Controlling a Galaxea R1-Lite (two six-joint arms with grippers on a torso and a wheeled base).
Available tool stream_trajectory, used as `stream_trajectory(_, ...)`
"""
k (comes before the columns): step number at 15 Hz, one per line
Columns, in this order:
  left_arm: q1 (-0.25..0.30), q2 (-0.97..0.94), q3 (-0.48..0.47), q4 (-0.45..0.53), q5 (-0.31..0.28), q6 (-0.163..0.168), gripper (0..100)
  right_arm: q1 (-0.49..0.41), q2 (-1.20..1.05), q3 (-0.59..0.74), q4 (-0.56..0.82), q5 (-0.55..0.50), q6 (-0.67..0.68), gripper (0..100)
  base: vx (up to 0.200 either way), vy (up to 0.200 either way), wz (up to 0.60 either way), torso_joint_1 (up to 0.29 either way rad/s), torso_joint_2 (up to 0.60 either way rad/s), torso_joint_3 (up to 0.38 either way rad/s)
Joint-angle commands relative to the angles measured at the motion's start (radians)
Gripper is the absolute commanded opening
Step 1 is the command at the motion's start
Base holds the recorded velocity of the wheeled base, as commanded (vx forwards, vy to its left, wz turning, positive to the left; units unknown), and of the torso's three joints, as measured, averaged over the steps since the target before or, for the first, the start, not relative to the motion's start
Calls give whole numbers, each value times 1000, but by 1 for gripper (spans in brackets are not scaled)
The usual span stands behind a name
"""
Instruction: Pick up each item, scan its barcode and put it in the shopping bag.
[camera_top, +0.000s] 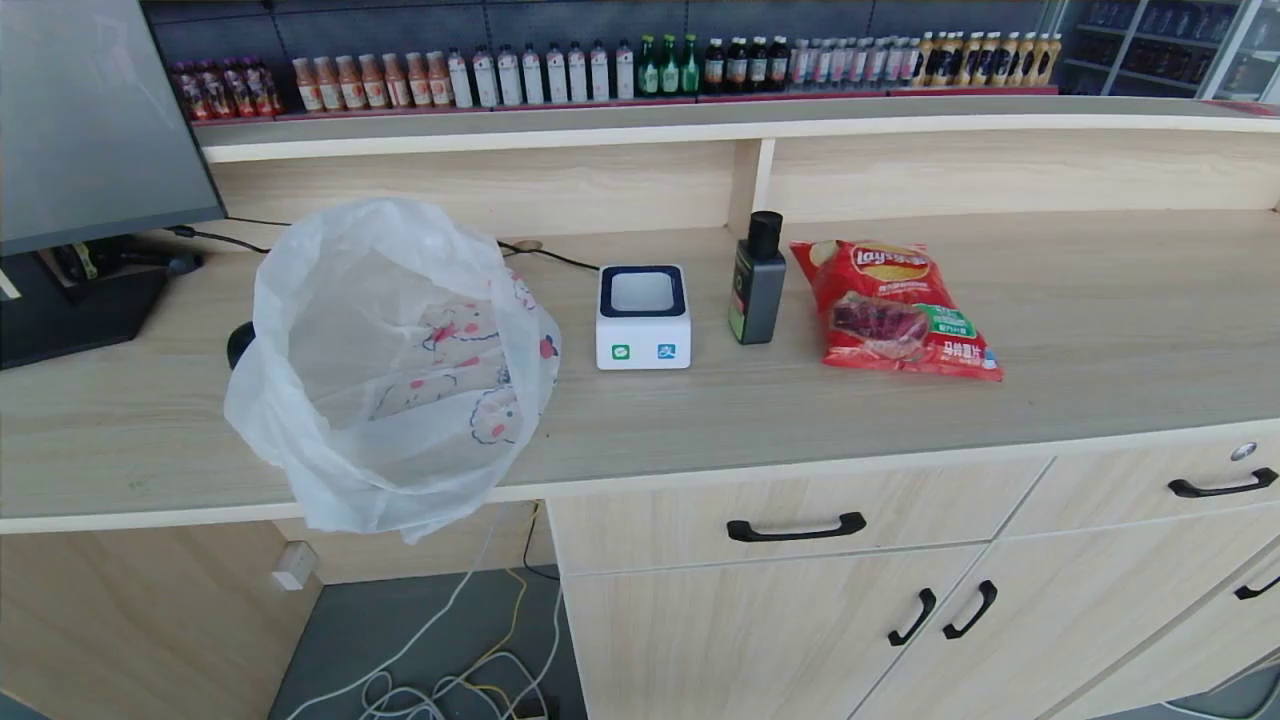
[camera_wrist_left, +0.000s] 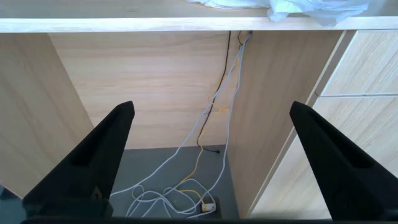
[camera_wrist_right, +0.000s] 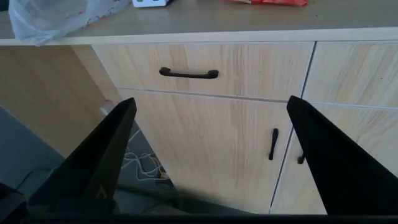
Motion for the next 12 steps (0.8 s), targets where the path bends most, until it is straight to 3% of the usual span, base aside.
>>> stream_trajectory(1,1,0,0,-1,0,-1,100,121,213,-60,-1,5,-35,100,0,0,0,0,0,0)
stream_trajectory(6,1,0,0,0,1,-1,100,144,536,-103,-44,4,-142,100,0,0,0,0,0,0)
stream_trajectory(8,0,0,0,-1,0,-1,100,144,760,-136,-255,2,-222,100,0,0,0,0,0,0)
stream_trajectory(12,1,0,0,0,0,-1,100,146,1171,-193,-906,-50,-260,100,0,0,0,0,0,0)
